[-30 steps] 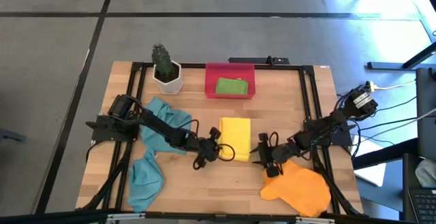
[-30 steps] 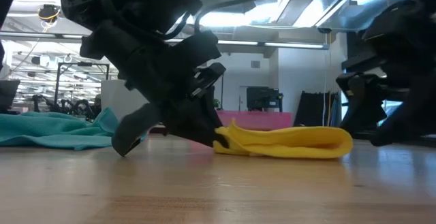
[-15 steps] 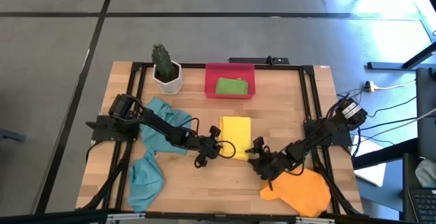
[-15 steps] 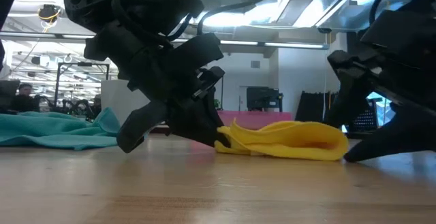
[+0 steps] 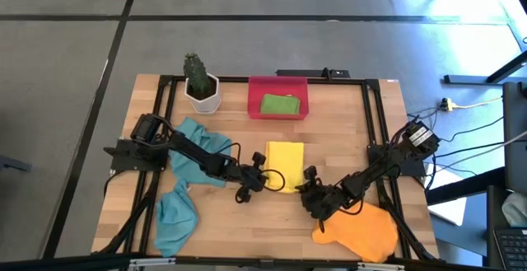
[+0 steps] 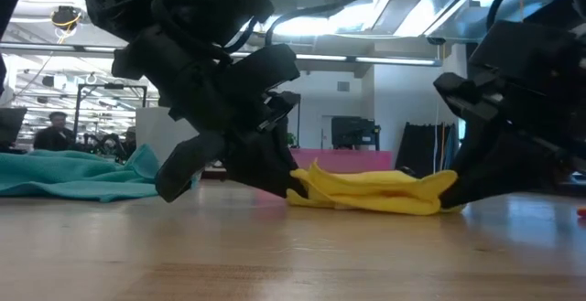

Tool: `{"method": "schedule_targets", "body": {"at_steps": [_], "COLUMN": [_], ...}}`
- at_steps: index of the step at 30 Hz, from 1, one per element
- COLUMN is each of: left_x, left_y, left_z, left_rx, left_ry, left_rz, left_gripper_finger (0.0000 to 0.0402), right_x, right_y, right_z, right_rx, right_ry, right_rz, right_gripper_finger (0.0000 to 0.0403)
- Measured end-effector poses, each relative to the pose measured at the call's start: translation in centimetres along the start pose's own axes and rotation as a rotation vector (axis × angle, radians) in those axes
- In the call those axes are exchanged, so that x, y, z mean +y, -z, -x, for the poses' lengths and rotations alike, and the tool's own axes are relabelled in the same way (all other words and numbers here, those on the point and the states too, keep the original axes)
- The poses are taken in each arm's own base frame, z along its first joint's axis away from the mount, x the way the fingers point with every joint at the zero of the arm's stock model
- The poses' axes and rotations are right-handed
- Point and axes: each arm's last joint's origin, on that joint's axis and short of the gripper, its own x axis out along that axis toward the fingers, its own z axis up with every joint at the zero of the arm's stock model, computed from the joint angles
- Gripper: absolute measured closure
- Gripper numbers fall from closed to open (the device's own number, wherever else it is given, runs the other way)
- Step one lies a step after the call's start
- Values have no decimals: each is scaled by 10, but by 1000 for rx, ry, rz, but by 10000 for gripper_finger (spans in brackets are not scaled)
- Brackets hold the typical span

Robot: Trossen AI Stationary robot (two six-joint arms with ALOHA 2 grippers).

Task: Fold microfiber towels
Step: Fold the yellow microfiber towel

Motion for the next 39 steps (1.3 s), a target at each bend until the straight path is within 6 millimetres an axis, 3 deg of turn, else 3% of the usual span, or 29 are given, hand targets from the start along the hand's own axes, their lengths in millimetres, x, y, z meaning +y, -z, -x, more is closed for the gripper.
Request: {"method": "schedule_targets", "body": {"at_steps": [6,16,24,39], "left_x": [-6,-18,-24,-35], "left_y": [-8,-19,-9,-13], "left_z": [14,34,37,36], "left_rx": [2,0,105,52], "left_ry": [24,60,121,138], "left_rz": [17,43,-46,-112], "left_gripper_finger": [401,401,398,252], "right_x": [0,-4,-12,-18], "right_y": [-4,-39,-40,-39], "right_z": [3,14,9,4], "right_rx": [-15,-113,-89,-70], "right_ry": [-53,-172,-168,-206], "right_rz": [-56,-196,-250,-302], "right_gripper_finger": [396,399,401,401]}}
